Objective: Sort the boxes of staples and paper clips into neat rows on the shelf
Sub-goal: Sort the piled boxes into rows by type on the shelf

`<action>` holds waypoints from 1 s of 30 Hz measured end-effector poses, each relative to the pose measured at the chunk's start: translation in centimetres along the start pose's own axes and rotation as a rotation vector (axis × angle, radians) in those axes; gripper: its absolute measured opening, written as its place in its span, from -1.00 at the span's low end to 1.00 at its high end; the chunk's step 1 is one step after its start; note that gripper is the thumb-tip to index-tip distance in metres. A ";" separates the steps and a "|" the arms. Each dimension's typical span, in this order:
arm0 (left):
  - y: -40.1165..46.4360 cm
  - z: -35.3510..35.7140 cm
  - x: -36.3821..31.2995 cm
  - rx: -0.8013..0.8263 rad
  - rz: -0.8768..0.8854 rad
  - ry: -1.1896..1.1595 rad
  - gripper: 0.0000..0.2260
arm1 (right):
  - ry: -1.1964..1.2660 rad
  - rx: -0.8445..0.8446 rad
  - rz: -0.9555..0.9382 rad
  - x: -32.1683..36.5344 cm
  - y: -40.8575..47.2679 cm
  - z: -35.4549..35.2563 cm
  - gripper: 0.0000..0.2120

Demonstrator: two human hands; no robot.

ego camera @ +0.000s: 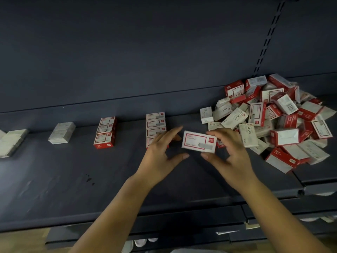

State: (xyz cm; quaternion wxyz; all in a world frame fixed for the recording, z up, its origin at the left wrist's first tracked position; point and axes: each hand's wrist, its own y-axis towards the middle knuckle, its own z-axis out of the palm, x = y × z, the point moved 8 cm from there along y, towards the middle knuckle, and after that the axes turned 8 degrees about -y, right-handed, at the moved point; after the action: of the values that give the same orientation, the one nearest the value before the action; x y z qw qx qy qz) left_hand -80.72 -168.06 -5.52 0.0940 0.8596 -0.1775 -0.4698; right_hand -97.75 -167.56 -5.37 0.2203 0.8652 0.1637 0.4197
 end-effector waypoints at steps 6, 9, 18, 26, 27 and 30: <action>-0.9 -0.6 -1.2 -0.027 0.098 0.002 -0.47 | 0.054 0.047 -0.041 1.0 -0.7 0.5 -0.57; -1.2 -0.8 -1.2 -0.030 0.120 0.009 -0.51 | 0.051 0.059 -0.043 1.2 -0.9 0.6 -0.56; -2.5 -1.2 0.4 -0.027 0.112 0.046 -0.53 | -0.053 0.121 -0.021 0.9 -1.6 2.0 -0.49; -5.4 -2.1 6.1 -0.025 -0.116 0.190 -0.40 | -0.337 0.243 -0.157 -0.3 -3.4 5.8 -0.56; -5.6 -2.3 6.5 -0.037 -0.150 0.206 -0.38 | -0.337 0.252 -0.148 -0.6 -3.5 6.1 -0.56; -5.6 -2.9 7.5 -0.081 -0.212 0.304 -0.44 | -0.310 0.265 -0.098 -0.9 -3.6 6.7 -0.58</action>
State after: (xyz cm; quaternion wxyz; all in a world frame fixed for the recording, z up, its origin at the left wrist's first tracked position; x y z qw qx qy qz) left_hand -73.39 -165.85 -11.61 0.1041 0.9301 -0.0506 -0.3486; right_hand -93.27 -166.57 -11.47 0.1470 0.9319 0.2234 0.2451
